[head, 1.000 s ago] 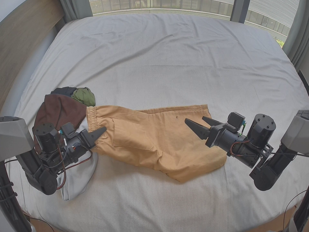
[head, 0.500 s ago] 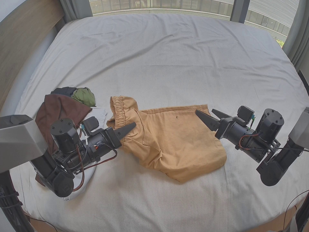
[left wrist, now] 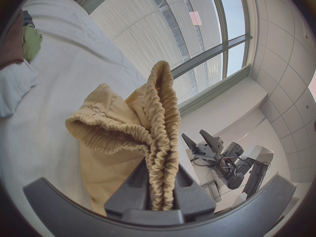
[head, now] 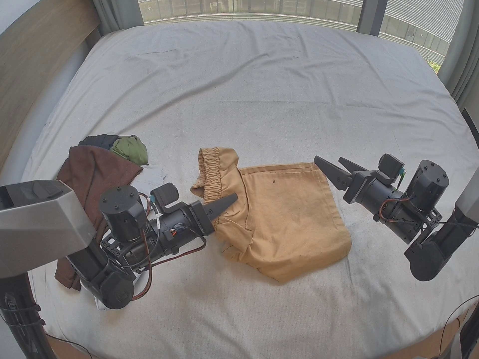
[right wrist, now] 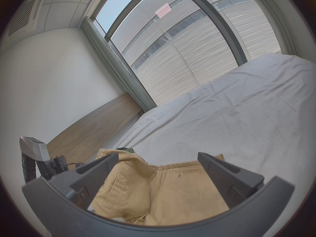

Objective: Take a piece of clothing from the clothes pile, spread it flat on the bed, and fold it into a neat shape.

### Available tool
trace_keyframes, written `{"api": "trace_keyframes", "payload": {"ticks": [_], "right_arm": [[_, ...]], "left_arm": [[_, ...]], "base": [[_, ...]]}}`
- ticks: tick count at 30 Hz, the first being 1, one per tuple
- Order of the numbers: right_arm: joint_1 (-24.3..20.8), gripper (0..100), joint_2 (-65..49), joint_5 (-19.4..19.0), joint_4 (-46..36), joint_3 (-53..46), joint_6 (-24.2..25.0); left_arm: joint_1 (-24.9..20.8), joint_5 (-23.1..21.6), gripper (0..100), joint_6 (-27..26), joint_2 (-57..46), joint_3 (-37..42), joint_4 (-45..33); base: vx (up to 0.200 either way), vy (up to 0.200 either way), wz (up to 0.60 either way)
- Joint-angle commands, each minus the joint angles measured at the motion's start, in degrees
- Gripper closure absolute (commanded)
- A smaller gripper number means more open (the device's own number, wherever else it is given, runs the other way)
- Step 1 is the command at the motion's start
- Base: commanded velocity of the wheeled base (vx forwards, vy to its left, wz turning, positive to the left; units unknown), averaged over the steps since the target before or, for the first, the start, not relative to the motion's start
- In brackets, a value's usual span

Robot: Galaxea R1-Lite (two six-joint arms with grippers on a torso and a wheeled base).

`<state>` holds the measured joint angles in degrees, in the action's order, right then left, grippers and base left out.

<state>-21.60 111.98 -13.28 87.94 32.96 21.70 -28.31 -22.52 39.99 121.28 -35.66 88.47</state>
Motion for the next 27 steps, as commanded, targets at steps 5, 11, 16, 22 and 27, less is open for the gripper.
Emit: {"api": "trace_keyframes", "payload": {"ticks": [5, 11, 16, 22, 27], "right_arm": [[0.5, 0, -1.2, 0.0, -0.1, 0.3, 0.0], [2.4, 0, -1.5, -0.1, -0.1, 1.2, 0.0], [5.3, 0, -1.5, -0.3, -0.2, 2.6, 0.4], [6.7, 0, -1.5, -1.2, -0.2, 2.8, 0.6], [6.8, 0, -1.5, -1.2, -0.2, 2.9, 0.6]], "left_arm": [[-2.2, 0.2, 100, 0.4, 3.3, -3.5, 0.0], [-4.7, 0.3, 100, 0.4, 5.3, -6.1, 0.0], [-5.9, 0.4, 100, 0.4, 6.6, -8.3, 0.0], [-7.2, 1.2, 100, 0.4, 8.4, -11.9, -0.1], [-8.1, 1.3, 100, 0.5, 10.1, -13.8, -0.7]], "base": [[0.000, 0.000, 0.00], [0.000, 0.000, 0.00], [0.000, 0.000, 0.00], [0.000, 0.000, 0.00], [0.000, 0.000, 0.00]]}}
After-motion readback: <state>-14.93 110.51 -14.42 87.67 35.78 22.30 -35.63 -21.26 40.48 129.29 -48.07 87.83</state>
